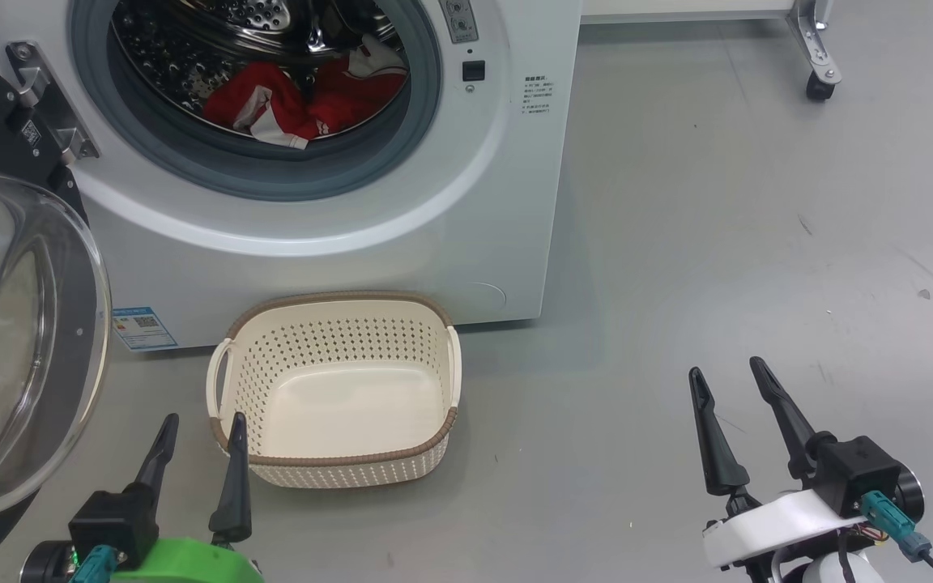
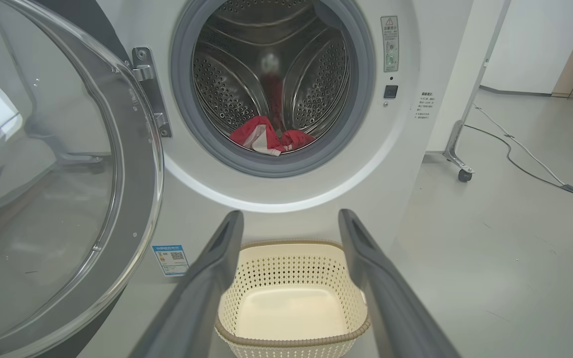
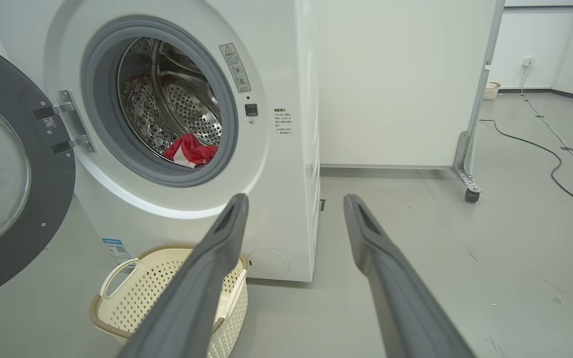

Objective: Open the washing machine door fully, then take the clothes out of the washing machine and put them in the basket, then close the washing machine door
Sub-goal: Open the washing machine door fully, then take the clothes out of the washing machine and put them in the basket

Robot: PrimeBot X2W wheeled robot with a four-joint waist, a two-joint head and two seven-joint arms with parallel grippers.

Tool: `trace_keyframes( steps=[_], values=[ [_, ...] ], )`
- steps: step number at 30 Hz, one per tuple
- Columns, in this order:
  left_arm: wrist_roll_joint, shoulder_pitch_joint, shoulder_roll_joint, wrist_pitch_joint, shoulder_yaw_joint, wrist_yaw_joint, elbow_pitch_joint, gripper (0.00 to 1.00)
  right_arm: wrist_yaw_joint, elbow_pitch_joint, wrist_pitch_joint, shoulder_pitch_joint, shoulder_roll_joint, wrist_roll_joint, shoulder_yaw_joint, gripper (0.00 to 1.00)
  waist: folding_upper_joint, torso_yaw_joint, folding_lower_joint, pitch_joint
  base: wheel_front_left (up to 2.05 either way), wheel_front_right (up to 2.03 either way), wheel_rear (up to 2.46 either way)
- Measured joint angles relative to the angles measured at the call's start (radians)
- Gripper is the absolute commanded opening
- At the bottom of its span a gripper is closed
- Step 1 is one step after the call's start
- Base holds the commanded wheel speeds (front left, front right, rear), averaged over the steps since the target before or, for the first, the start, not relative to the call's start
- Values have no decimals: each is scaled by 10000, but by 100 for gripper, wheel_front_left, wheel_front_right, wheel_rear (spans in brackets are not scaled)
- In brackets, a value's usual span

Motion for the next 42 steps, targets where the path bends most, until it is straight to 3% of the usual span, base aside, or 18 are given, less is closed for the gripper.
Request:
trace_keyframes(
  steps=[42],
  values=[
    [261, 220, -8, 82, -180, 314, -261, 100, -90, -36, 0, 176, 6, 104, 94, 100, 0, 137, 0, -233, 25, -25, 0]
  ],
)
